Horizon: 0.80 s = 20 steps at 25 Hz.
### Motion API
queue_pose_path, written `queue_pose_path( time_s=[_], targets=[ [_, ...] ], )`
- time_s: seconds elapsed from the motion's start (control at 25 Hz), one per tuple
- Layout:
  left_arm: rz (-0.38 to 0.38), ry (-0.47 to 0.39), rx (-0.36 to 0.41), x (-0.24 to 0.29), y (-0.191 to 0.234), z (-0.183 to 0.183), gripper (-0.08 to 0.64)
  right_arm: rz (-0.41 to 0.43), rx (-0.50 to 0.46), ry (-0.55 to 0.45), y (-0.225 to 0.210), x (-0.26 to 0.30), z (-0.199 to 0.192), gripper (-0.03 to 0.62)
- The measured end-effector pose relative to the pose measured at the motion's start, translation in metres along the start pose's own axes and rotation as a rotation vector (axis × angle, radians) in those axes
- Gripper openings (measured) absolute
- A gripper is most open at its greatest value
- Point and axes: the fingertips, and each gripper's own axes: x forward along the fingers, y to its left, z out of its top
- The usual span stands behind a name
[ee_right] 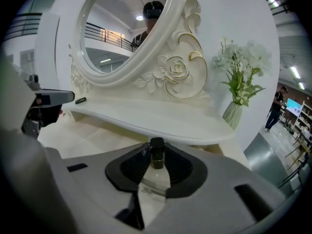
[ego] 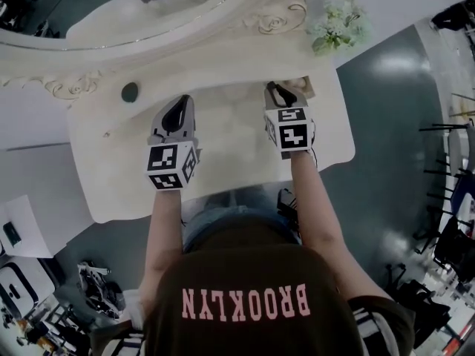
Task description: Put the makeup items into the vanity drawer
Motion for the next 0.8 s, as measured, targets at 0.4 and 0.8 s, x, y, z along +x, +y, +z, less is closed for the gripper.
queue_pose_path(
  time_s=[0.4, 0.8],
  targets=[
    [0.007, -0.034, -0.015, -0.008, 0.009, 0.007, 0.008, 0.028, 0.086, -0.024, 0.004, -0.006, 0.008, 0.19],
    [0.037, -0.111, -0.012, -0.036, 0.027, 0.031, 0.008, -0.019, 0.064, -0.177, 0.011, -0.033, 0.058, 0.206]
  ],
)
